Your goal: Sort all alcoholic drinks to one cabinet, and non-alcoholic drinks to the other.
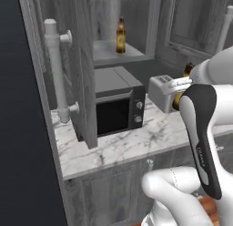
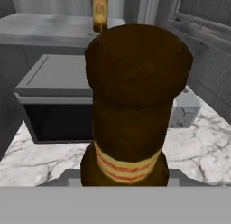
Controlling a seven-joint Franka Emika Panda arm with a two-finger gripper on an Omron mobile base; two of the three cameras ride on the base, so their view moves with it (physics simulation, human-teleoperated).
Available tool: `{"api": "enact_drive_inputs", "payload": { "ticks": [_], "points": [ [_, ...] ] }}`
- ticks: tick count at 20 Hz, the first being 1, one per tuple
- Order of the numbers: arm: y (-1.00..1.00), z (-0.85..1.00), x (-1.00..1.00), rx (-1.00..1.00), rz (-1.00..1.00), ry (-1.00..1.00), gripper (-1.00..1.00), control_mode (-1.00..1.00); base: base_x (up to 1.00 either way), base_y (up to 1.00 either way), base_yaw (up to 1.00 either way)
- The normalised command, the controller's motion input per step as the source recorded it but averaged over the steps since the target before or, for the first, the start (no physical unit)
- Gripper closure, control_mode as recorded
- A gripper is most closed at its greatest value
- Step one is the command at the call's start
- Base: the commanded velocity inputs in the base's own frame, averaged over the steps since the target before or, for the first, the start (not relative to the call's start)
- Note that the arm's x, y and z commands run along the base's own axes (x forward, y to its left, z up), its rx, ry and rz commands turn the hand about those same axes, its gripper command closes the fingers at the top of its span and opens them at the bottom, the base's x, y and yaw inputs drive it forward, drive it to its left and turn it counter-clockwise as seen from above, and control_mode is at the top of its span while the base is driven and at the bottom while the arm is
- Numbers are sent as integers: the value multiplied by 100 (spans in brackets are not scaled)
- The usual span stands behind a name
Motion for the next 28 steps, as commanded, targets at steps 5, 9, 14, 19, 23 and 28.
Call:
{"api": "enact_drive_inputs", "payload": {
  "ticks": [5, 9, 14, 19, 23, 28],
  "points": [
    [0, 0, 0, 0, 0, 0, 100, 100, 32, 40, -5],
    [0, 0, 0, 0, 0, 0, 100, 100, 37, 32, -6],
    [0, 0, 0, 0, 0, 0, 100, 100, 38, 32, -5],
    [0, 0, 0, 0, 0, 0, 100, 100, 28, 44, -5],
    [0, 0, 0, 0, 0, 0, 100, 100, 26, 43, -4],
    [0, 0, 0, 0, 0, 0, 100, 100, 24, 33, -4]
  ]
}}
